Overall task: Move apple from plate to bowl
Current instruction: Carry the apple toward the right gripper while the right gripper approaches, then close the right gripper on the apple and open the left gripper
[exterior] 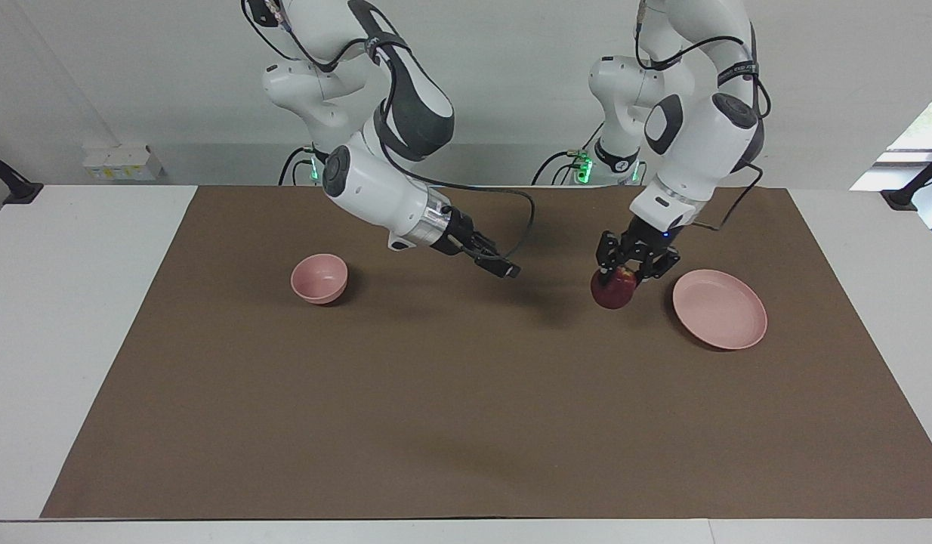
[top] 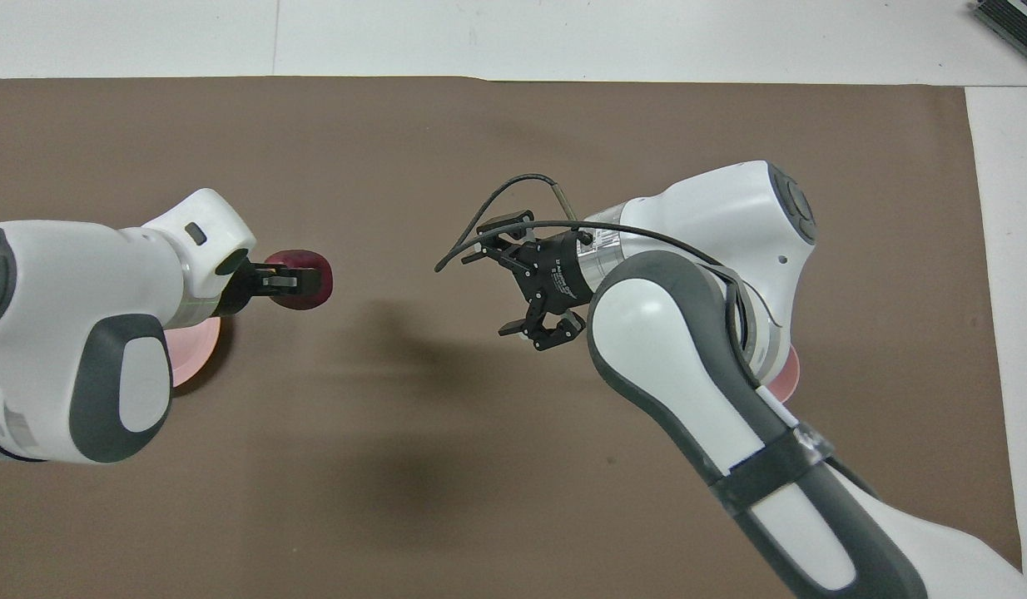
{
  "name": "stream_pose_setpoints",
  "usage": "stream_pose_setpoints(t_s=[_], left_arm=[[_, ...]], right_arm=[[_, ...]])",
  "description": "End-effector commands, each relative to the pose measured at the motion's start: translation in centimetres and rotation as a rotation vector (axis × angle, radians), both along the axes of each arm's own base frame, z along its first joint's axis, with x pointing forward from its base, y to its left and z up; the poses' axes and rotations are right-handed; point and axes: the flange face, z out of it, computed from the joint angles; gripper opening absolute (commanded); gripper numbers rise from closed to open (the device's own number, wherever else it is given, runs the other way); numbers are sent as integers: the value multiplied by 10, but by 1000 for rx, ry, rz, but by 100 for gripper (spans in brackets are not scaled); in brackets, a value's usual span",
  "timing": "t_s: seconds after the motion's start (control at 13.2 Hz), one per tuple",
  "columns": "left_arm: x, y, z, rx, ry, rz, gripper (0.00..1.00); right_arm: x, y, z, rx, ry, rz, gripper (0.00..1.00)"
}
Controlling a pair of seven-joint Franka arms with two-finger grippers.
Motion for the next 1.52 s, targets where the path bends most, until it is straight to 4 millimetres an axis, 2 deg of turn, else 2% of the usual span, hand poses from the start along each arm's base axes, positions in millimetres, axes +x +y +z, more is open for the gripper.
stream_pose_setpoints(t_s=[0.0, 0.15, 0.38, 0.76, 1.06, 1.37, 1.44], left_arm=[[-11, -40, 13, -77, -36, 78, 0], [-18, -64, 18, -113, -49, 109, 0], [-32, -100, 26, -166, -58, 123, 0], [-28, -120, 47, -209, -90, 137, 0], [-37, -142, 48, -213, -81, 104, 0], [-42, -148, 46, -206, -66, 87, 0], [-44, -150, 46, -207, -65, 83, 0]], right_arm=[[5, -4, 0, 66, 91, -111, 100], [10, -15, -3, 96, 145, -171, 100], [11, -19, -14, 110, 184, -185, 100], [14, -18, -40, 104, 190, -149, 100], [14, -15, -41, 139, 206, -141, 100], [11, -8, -36, 220, 192, -115, 100], [10, -6, -35, 223, 156, -88, 93]])
